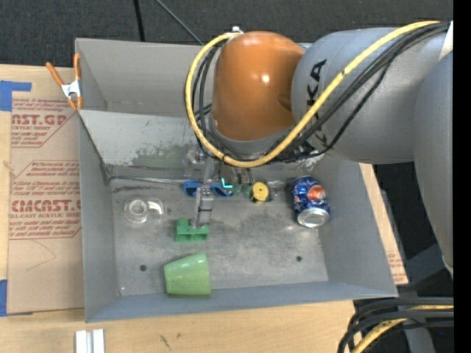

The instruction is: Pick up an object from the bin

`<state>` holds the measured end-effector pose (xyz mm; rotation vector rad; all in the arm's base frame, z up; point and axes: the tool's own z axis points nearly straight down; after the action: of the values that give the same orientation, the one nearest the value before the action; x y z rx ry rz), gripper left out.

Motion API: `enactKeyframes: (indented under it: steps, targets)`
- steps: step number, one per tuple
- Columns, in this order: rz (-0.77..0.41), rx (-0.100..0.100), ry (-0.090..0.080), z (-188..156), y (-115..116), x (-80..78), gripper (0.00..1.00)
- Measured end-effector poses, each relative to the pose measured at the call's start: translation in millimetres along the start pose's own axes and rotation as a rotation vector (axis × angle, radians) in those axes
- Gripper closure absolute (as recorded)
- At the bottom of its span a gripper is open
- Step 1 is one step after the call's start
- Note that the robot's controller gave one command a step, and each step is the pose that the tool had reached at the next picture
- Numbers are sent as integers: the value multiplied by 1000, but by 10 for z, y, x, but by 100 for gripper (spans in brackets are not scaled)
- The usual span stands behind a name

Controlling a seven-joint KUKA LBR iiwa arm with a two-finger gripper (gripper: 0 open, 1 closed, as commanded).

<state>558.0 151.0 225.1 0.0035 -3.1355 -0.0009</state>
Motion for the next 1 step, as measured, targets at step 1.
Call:
enactKeyframes:
  steps: [1]
  targets:
    - [-37, -6, -25, 1277, -121, 146, 0]
